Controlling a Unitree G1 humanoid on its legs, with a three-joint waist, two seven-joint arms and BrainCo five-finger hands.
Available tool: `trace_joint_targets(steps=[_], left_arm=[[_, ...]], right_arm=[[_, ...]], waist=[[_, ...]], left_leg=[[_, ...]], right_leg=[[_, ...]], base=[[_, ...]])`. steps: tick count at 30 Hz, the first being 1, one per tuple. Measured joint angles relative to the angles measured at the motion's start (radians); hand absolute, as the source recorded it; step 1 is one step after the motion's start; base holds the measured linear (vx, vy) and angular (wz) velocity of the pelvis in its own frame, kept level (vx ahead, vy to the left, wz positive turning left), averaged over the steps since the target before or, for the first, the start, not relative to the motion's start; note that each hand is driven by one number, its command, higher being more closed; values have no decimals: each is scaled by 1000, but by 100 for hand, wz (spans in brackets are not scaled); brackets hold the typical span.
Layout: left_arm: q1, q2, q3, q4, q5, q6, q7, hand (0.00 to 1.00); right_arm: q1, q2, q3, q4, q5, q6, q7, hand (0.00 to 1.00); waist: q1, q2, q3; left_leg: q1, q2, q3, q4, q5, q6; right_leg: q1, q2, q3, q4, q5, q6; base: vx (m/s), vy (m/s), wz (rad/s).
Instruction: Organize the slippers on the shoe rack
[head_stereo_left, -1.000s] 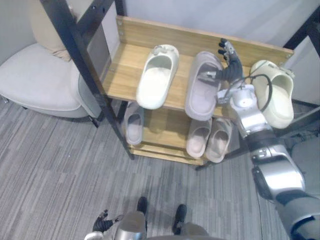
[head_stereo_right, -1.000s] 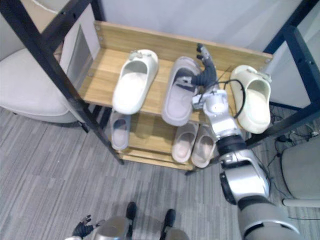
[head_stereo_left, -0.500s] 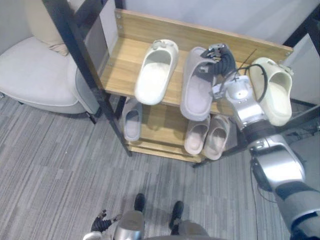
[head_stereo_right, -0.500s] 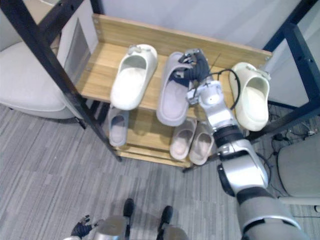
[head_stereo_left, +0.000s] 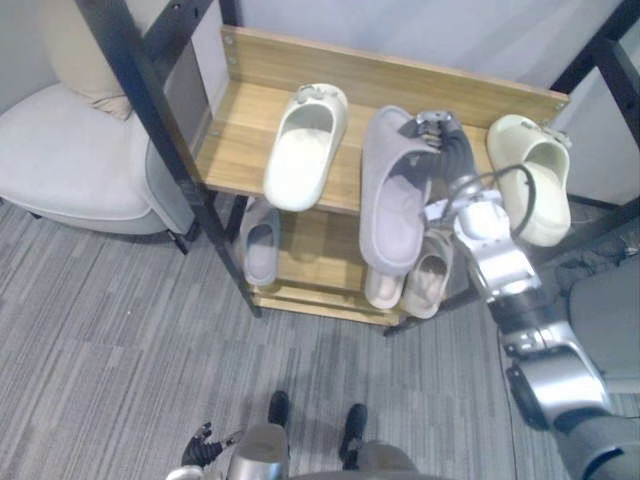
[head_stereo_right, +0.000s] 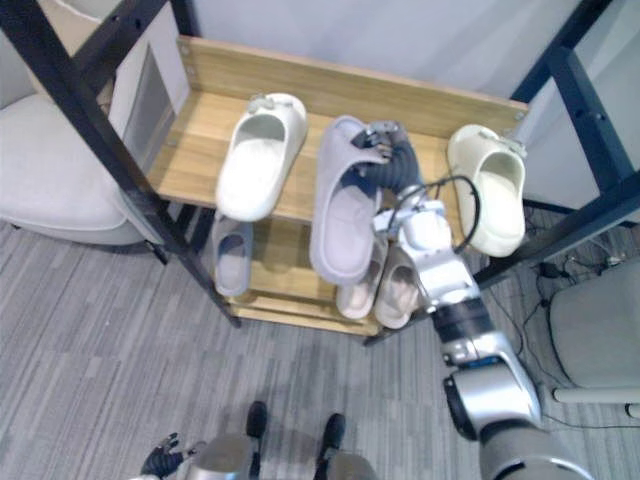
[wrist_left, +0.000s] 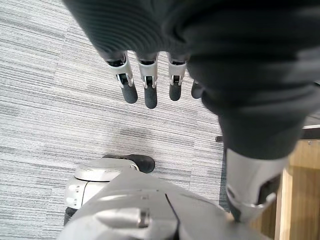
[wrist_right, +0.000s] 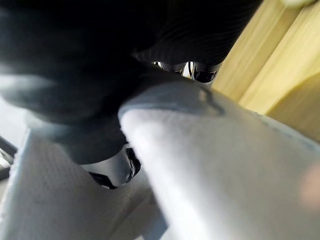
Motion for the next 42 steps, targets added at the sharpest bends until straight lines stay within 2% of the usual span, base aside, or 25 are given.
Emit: trace_joint_targets(steps=[5, 9, 14, 21, 23, 25, 27, 29, 32, 34, 36, 37, 40, 42], left_arm=[[15, -24, 0, 9, 10, 10, -3, 0], [20, -33, -1, 19, 26, 12, -10, 0], [33, -33, -1, 22, 38, 12, -18, 0], [34, -32, -3, 61, 40, 10, -20, 0], [34, -32, -15, 63, 41, 10, -20, 0], [28, -35, -24, 61, 41, 6, -20, 0], [-5, -37, -48, 59, 40, -10, -23, 0], [-38, -38, -59, 58, 38, -16, -23, 0], [-72, -37, -84, 60, 26, -15, -22, 0], [-85, -38, -90, 60, 6, -15, -21, 0], [-85, -38, -90, 59, -11, -16, -19, 0], [-89, -38, -90, 60, -13, -15, -17, 0], [-99, -38, -98, 60, -30, -14, -6, 0], [-115, -37, -108, 60, -43, -13, 0, 0]], right_arm=[[119, 2, -40, -187, 1, -48, -5, 100], [198, 38, -41, -267, 29, -80, 8, 100], [332, 104, 11, -369, 96, -103, 78, 100], [442, 108, 105, -409, 136, -106, 175, 100], [475, 106, 143, -409, 136, -106, 198, 100], [488, 95, 195, -409, 136, -107, 214, 100], [482, 79, 234, -402, 135, -116, 221, 100], [454, 74, 272, -378, 129, -116, 220, 100], [389, 67, 313, -302, 104, -113, 205, 100], [353, 62, 322, -253, 66, -111, 181, 100], [313, 61, 324, -223, 33, -110, 161, 100], [279, 61, 323, -199, 15, -109, 143, 100], [213, 61, 322, -143, -8, -106, 107, 100], [139, 55, 319, -74, -43, -99, 71, 100]], waist=[[-27, 44, -50], [-40, 62, -77], [-51, 63, -107], [-72, 67, -136], [-73, 76, -142], [-76, 97, -129], [-75, 139, -92], [-75, 156, -40], [-76, 158, 39], [-70, 163, 81], [-66, 158, 110], [-67, 165, 133], [-61, 175, 157], [-57, 176, 173]], left_leg=[[1, 2, 6, 12, -9, -8], [24, 6, 19, 11, -16, -14], [41, 9, 43, 11, -20, -16], [57, 6, 43, 14, -31, -17], [65, 7, 43, 34, -46, -17], [13, 19, 42, 157, -107, -16], [-104, 56, 41, 381, -194, -1], [-176, 71, 41, 495, -241, 5], [-280, 83, 41, 647, -311, 4], [-342, 92, 38, 720, -340, 12], [-400, 94, 42, 790, -364, 11], [-439, 98, 36, 861, -391, 9], [-541, 106, 19, 984, -437, 3], [-645, 110, 2, 1096, -463, 14]], right_leg=[[1, 1, 13, 0, 0, 6], [15, 3, 23, 3, -2, 9], [14, 3, 46, 13, -3, 10], [36, -3, 48, 0, -5, 18], [53, -5, 48, 8, -9, 21], [24, -7, 47, 83, -46, 20], [-60, 3, 55, 237, -108, 17], [-146, 1, 68, 376, -165, 16], [-267, -13, 78, 559, -250, 18], [-327, -18, 75, 635, -274, 17], [-391, -46, 63, 737, -307, 12], [-430, -56, 59, 804, -338, 12], [-527, -70, 54, 933, -398, 3], [-626, -90, 46, 1056, -438, -2]], base=[[-39, 0, -5], [-29, -1, -11], [-12, 13, -13], [-10, 17, -1], [0, 0, 0], [-16, 11, 1], [-101, 33, -3], [-170, 56, -6], [-196, 46, 1], [-134, 17, 1], [-77, 7, 0], [-91, 10, 4], [-65, -7, 10], [-35, -31, 19]])
